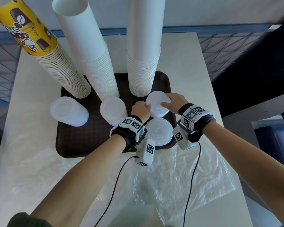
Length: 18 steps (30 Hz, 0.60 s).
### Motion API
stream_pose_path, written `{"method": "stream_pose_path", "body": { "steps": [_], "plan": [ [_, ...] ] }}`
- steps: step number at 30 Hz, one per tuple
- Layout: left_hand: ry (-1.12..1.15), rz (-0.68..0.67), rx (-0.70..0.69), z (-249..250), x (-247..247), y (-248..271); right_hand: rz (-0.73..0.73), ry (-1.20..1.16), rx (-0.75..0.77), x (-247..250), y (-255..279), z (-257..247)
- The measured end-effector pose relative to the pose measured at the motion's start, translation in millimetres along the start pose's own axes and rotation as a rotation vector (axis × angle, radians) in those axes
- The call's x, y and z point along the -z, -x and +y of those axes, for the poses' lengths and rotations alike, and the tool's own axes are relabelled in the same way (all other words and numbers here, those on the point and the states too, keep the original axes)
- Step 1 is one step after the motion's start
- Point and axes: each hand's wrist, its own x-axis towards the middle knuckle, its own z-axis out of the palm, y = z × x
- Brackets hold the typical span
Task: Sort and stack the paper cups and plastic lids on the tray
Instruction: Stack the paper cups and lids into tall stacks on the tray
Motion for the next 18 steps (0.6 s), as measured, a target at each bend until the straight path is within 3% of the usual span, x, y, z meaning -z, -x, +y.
{"method": "stream_pose_path", "body": {
  "steps": [8,14,18],
  "plan": [
    [-0.055,-0.021,-0.067,0.4,9.9,12.3,0.003,0.028,-0.045,10.0,5.8,-0.7],
    [0.012,-0.032,-0.101,-22.7,19.3,56.0,0.201,-0.172,-0.038,18.4,74.0,7.0],
    [0.112,-0.088,-0.032,-41.4,4.3,76.3,0.098,-0.201,-0.101,-18.4,108.5,11.5]
  ]
}}
